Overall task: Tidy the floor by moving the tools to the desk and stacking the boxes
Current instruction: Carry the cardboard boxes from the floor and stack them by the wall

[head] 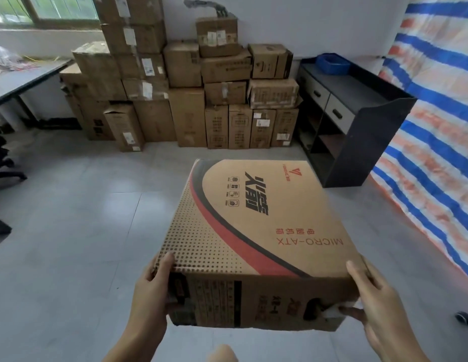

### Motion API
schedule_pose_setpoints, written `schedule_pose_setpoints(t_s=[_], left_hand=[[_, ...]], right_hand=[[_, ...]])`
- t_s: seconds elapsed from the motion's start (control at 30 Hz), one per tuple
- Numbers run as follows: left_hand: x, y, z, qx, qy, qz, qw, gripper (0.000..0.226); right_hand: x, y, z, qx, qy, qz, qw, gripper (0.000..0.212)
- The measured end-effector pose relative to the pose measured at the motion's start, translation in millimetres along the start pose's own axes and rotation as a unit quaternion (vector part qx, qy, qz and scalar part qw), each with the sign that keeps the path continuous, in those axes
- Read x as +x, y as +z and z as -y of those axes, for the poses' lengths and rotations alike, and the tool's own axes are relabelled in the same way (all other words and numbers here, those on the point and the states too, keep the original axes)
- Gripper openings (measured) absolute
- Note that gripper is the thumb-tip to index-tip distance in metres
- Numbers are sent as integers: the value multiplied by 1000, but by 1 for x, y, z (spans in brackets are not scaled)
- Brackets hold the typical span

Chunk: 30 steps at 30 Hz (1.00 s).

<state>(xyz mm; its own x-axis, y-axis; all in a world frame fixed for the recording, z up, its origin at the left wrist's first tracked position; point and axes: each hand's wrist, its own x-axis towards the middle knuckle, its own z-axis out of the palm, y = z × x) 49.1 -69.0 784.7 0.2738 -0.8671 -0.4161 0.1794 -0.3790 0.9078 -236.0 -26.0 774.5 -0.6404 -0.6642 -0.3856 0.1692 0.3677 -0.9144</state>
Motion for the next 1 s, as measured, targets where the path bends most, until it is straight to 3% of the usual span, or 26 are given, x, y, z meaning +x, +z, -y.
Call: schedule_pose_setpoints(t_s=[0.3, 0.53, 1.0], left_hand=[[178, 110, -53, 1, -13, 2, 1000, 19], [333, 192, -136, -3, 3, 16, 1000, 24], [576, 369, -246, 6, 44, 25, 999, 19]], right_hand=[[174, 103, 67, -3, 11, -3, 1000, 37], [310, 202, 157, -4, 5, -10, 1000, 43], [573, 346, 281, 31, -40, 23, 998, 34]])
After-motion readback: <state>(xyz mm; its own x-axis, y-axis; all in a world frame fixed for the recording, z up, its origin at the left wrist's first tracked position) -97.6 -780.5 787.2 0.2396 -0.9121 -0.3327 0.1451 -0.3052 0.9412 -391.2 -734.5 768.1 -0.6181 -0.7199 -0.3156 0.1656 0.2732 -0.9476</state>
